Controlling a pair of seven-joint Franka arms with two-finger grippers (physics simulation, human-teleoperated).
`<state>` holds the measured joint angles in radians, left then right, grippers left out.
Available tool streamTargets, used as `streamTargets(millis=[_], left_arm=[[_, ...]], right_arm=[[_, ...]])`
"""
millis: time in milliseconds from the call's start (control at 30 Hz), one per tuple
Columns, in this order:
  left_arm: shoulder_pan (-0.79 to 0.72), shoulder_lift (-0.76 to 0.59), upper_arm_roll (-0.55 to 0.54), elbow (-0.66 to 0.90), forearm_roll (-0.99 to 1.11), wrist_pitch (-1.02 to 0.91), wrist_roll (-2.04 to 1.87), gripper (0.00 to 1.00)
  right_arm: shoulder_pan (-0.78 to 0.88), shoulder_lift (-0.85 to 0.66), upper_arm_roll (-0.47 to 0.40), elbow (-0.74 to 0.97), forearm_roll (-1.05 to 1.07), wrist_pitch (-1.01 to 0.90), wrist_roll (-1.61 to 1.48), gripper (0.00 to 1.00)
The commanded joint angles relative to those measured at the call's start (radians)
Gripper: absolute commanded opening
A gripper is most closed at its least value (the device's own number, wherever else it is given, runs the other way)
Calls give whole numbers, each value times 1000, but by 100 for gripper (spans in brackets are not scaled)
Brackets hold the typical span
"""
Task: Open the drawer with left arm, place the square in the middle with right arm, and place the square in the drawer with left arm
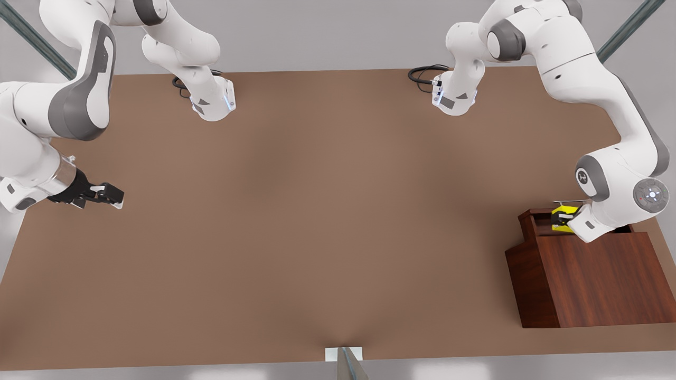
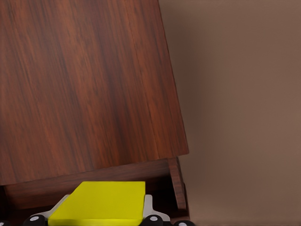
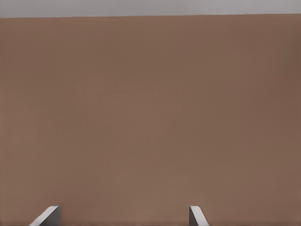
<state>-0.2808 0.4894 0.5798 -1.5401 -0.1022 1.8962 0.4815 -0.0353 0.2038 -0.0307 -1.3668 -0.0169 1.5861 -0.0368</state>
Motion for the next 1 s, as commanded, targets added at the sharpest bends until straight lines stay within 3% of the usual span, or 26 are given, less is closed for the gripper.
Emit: streamTargets(millis=[0,200,233,267,567,733,867,967], left_arm=[[0,0,0,1,-4,0,0,75],[2,18,0,0,-4,12,0,79],[2,17,0,1,-4,11,0,93],[2,18,0,0,-4,11,0,99],[-1,8,6,8,2,-3,-6,100],[-113,28,-15,216,-8,-101,-264,100],[-153,-3,-132,342,4,-193,-414,100],[94,-140,-549,278,179,-183,-503,100]], right_arm=[[0,2,0,0,0,0,0,100],[2,2,0,0,0,0,0,100],[2,3,0,0,0,0,0,100],[0,3,0,0,0,0,0,100],[2,3,0,0,0,0,0,100],[2,3,0,0,0,0,0,100],[2,3,0,0,0,0,0,100],[2,3,0,0,0,0,0,100]])
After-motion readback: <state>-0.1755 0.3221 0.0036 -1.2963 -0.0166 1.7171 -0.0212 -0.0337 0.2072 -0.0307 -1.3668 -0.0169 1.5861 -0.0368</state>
